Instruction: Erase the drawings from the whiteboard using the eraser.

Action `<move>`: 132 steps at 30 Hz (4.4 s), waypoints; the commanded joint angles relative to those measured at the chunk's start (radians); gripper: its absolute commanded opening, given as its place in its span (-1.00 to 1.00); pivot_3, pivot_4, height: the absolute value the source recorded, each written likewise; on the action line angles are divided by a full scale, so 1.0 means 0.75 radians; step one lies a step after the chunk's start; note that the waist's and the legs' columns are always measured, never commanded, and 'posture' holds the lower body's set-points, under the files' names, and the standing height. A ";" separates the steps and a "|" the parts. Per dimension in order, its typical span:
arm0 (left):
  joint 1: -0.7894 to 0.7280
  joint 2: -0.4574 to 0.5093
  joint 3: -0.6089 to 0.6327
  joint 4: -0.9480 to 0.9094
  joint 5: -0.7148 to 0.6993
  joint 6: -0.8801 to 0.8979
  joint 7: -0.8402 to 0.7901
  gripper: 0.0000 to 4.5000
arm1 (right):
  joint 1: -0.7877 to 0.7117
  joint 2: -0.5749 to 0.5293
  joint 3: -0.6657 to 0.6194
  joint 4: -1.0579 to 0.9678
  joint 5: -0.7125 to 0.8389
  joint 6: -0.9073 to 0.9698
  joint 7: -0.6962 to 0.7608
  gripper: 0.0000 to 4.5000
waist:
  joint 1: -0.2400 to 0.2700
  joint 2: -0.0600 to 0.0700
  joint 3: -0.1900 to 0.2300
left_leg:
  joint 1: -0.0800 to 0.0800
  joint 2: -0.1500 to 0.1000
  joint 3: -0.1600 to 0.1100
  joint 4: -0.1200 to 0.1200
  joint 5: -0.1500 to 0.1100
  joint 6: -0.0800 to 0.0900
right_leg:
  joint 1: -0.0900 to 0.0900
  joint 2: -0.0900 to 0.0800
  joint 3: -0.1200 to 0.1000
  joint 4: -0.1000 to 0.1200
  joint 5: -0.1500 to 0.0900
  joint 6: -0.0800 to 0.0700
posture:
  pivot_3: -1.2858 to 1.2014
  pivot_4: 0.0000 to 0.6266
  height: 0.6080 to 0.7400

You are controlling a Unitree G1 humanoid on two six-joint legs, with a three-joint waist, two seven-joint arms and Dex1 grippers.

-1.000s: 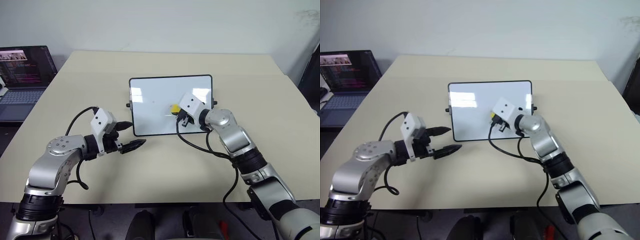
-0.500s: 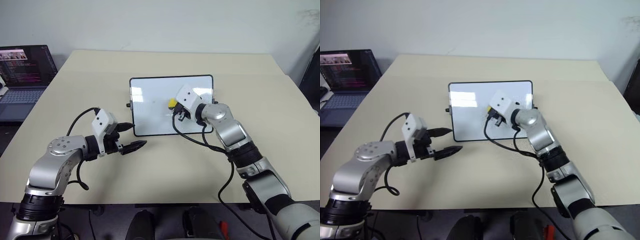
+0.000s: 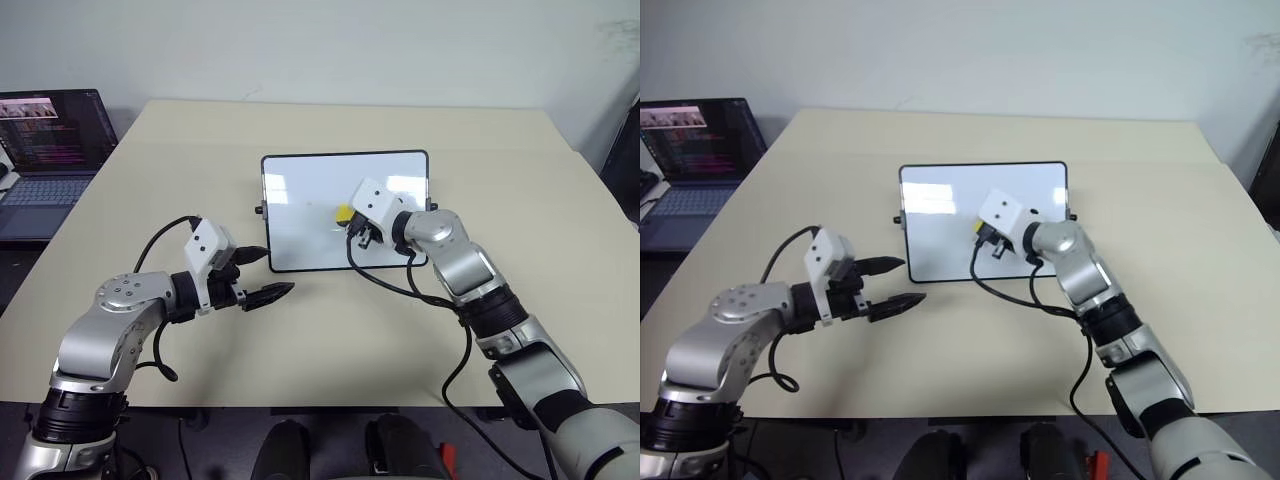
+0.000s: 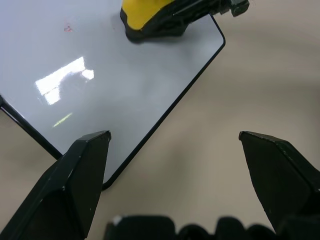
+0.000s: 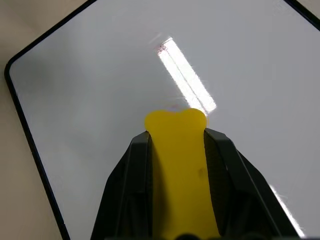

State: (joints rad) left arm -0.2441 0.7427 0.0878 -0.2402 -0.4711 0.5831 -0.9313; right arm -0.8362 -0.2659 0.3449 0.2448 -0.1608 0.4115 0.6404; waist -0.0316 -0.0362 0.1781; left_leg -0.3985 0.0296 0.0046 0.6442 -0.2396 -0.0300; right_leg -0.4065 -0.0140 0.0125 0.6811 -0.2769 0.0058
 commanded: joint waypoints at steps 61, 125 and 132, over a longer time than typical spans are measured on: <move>-0.262 -0.071 -0.148 0.169 0.010 -0.153 -0.207 1.00 | 0.903 -0.319 -0.402 -1.284 0.400 0.586 -0.139 -0.52 | 0.000 0.000 0.000 | -0.002 -0.001 0.001 0.000 -0.001 -0.001 | -0.001 0.007 0.002 -0.002 -0.005 0.008 | 0.03 -0.52 1.00; -0.365 -0.040 -0.207 0.266 0.068 -0.212 -0.360 1.00 | 0.256 -0.196 -0.142 -0.217 -0.006 0.106 -0.268 -0.52 | 0.000 -0.001 -0.001 | 0.001 0.003 0.002 0.002 0.004 0.006 | 0.001 0.014 0.004 -0.001 0.003 0.003 | 0.03 -0.52 1.00; -0.358 -0.038 -0.200 0.259 0.064 -0.205 -0.357 1.00 | 0.354 -0.247 -0.045 -0.305 0.000 0.211 -0.089 -0.52 | -0.002 -0.003 -0.002 | 0.002 0.003 0.002 0.002 0.004 0.006 | 0.001 0.013 0.004 0.000 0.003 0.004 | 0.03 -0.52 1.00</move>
State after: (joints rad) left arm -0.5079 0.7040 -0.0907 -0.0082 -0.4132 0.4310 -1.2030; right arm -0.5895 -0.4342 0.2904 -0.0078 -0.1465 0.5227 0.5507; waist -0.0334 -0.0381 0.1768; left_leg -0.3964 0.0318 0.0065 0.6456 -0.2366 -0.0253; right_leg -0.4055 -0.0043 0.0160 0.6810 -0.2746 0.0089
